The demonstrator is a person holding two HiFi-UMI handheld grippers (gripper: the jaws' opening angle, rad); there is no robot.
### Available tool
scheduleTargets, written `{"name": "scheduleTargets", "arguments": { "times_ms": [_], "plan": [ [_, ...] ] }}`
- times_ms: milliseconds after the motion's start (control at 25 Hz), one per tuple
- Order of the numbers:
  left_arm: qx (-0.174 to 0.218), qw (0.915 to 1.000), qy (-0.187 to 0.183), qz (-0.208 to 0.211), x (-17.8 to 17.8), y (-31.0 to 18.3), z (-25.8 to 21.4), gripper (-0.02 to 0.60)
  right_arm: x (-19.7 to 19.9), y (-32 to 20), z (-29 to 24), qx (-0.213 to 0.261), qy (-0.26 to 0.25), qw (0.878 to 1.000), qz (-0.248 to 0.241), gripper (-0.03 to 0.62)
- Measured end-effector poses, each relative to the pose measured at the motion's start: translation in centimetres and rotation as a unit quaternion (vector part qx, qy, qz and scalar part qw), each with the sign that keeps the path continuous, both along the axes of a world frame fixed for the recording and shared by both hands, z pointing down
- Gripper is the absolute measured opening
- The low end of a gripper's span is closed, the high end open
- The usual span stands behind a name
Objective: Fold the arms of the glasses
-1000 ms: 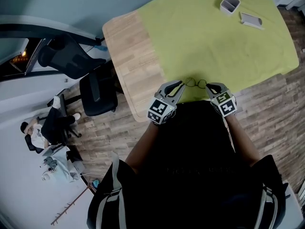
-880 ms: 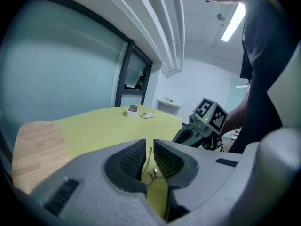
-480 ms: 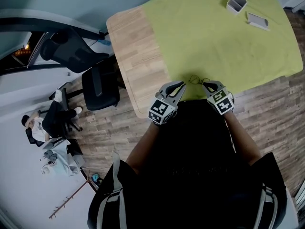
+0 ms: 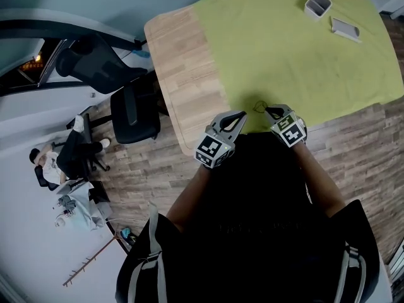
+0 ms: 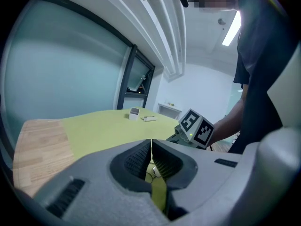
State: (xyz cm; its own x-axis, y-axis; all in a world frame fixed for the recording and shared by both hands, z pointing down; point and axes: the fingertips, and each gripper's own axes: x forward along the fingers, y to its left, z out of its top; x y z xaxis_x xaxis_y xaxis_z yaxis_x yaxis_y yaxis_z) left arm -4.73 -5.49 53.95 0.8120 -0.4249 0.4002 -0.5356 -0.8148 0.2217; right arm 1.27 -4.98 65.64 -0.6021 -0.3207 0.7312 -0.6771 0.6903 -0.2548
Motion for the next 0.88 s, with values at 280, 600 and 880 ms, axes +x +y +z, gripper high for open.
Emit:
{"name": "scheduleTargets", "arguments": {
  "times_ms": [280,600,880],
  "plan": [
    [-0.007,0.9998,0.000,-0.017,-1.1,-0.3,0.0,0.025,-0.6,0.3,1.7,-0.017,0.010,1.000,-0.004,0.031],
    [-0.007,0.9997,0.001,-0.024,-1.7,0.1,0.0,0.025,-1.1,1.1,4.1,-0.039,0.023,0.999,-0.017,0.031],
    [-0.007,0.9995,-0.007,-0.030,-2.5,0.5,0.2,0.025,-1.6,1.5,5.6,-0.048,0.034,0.998,-0.029,0.031]
  ]
}}
